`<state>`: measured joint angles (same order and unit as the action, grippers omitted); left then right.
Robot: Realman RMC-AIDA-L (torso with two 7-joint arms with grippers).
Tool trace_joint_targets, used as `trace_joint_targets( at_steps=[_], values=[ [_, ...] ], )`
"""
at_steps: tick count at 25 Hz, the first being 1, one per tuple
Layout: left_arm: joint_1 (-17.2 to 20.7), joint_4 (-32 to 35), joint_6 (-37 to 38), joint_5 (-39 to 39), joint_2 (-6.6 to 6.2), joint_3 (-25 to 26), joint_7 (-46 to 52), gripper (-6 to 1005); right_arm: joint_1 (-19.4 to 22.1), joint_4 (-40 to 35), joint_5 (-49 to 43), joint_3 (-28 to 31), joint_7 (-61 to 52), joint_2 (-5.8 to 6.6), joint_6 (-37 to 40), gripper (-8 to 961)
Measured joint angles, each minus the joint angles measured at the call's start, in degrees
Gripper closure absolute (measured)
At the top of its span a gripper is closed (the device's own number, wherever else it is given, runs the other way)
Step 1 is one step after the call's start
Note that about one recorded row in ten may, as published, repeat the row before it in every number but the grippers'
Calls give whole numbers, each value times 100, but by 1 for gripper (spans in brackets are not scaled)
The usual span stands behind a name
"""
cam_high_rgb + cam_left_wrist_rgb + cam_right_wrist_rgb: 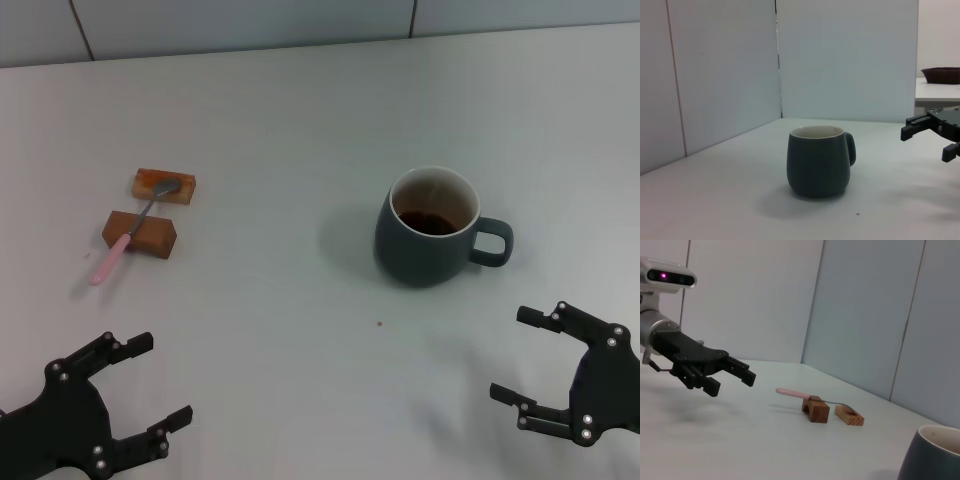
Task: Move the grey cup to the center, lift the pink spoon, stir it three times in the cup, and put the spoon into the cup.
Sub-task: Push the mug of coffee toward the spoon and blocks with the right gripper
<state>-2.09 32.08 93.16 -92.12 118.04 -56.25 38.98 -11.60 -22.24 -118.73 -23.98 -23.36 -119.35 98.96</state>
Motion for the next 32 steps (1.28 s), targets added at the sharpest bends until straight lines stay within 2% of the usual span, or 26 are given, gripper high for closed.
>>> trace_joint_targets(
  at_steps=[23,26,27,29,32],
  values=[
    [-66,-90,0,12,18,22,-30,143,-19,23,17,76,5,-2,-9,148],
    [-67,-90,-1,35,17,23,-38,143,-70,155,27,423,-114,-3,-26,149],
    [-75,-90,-2,38,18,25,-39,143,-126,249,48,802,-239,-3,-103,150],
    [-83,-91,-3,38,20,26,-39,143,-152,296,66,978,-253,-6,-153,151],
    [-128,-152,-6,43,23,26,-40,143,-243,547,177,1263,-79,-1,-300,264]
  ],
)
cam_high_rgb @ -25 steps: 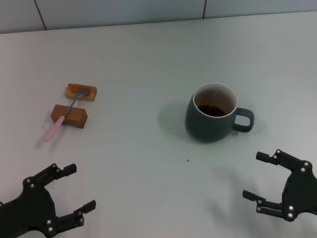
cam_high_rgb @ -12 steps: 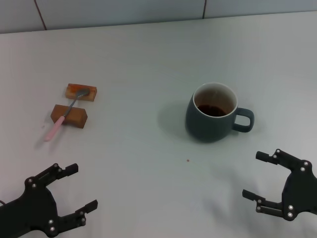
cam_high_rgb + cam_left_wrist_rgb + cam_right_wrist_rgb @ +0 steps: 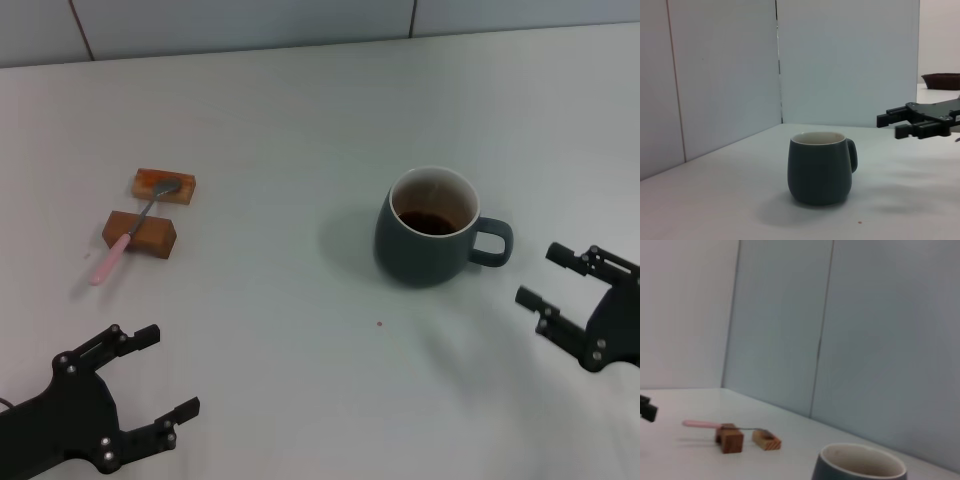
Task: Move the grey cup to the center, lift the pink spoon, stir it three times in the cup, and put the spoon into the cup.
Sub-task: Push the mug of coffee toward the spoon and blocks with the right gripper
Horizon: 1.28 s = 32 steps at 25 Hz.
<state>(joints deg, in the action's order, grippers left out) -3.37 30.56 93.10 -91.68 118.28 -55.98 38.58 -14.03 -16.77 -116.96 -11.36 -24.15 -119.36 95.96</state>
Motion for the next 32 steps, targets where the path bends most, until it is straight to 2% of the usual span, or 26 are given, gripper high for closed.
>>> trace_joint_targets(
  at_steps=[8,14,19,21,32],
  values=[
    [-65,-25,-3,2,10,0,-9,144,-212,516,266,51,650,2,-524,582],
    [-78,-35,-3,10,11,4,-9,145,-314,618,418,100,879,1,-656,693],
    [-102,-82,-3,11,8,56,-9,146,-396,630,893,104,937,0,-717,785],
    [-103,-85,-2,11,6,60,-9,146,-437,630,1072,104,939,7,-811,819],
    [-119,-86,-3,15,14,80,-24,147,-842,1006,1133,46,1706,-5,-1438,819]
  ],
)
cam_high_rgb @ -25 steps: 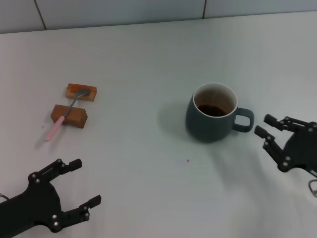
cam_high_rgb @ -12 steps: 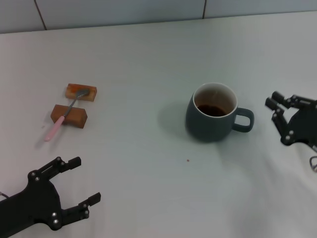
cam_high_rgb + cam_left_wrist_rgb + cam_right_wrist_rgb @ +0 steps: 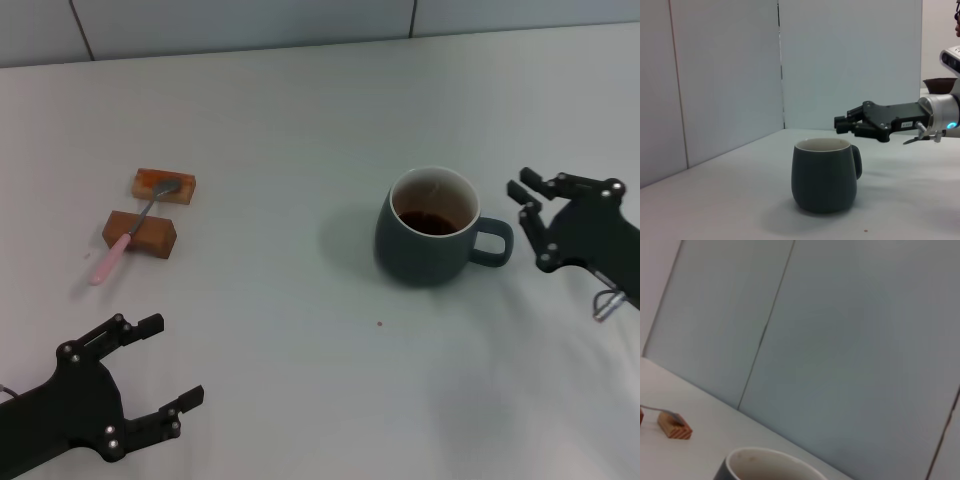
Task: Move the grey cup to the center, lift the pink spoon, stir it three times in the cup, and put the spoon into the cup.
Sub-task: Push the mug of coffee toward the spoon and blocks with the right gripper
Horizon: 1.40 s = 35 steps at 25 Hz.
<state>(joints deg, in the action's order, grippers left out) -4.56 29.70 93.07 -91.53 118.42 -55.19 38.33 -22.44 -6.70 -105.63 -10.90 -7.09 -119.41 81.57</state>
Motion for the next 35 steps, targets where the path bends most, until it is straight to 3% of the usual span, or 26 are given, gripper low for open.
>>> trace_joint_targets(
  at_steps=[18,35],
  values=[
    [-79,0,0,79,-3,8,-2,149,-560,717,2,-4,370,7,-943,820],
    [-108,-149,42,84,-3,166,-2,151,-878,1000,-5,107,376,-16,-1251,820]
  ],
)
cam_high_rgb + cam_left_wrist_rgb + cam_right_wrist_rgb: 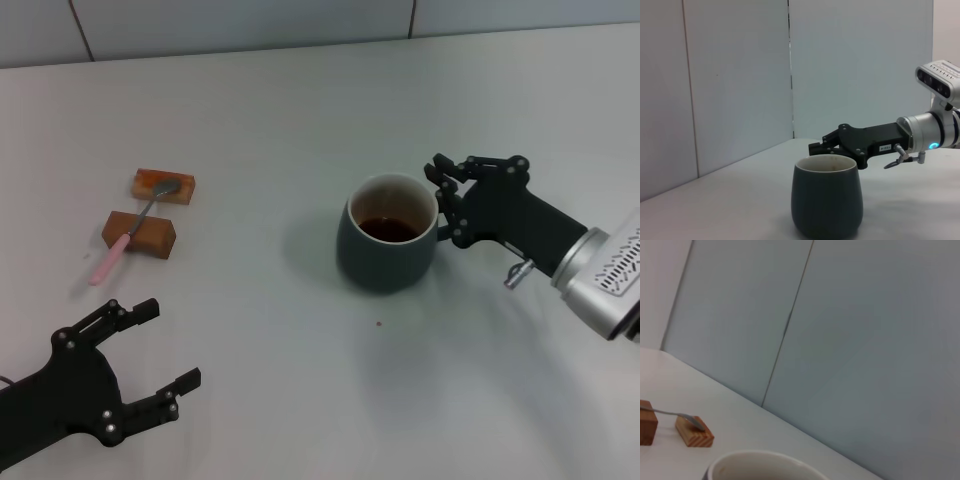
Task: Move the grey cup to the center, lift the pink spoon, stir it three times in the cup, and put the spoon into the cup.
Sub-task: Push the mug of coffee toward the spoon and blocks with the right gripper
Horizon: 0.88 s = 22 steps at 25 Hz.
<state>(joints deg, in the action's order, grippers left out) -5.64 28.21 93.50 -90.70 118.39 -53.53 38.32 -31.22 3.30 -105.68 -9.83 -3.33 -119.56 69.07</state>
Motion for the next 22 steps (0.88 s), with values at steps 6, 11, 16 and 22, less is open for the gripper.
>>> trace_joint_targets(
  at_steps=[6,11,16,22],
  values=[
    [-19,0,8,-1,4,-36,0,151,-160,130,-16,7,2,-2,-88,820],
    [-62,-80,11,-1,9,-31,0,152,-345,223,-12,8,2,-2,-287,820],
    [-96,-146,21,-1,9,-29,-74,153,-558,324,-8,4,2,0,-417,821],
    [-102,-194,26,-1,9,-4,-78,153,-757,419,1,13,2,0,-538,820]
  ],
)
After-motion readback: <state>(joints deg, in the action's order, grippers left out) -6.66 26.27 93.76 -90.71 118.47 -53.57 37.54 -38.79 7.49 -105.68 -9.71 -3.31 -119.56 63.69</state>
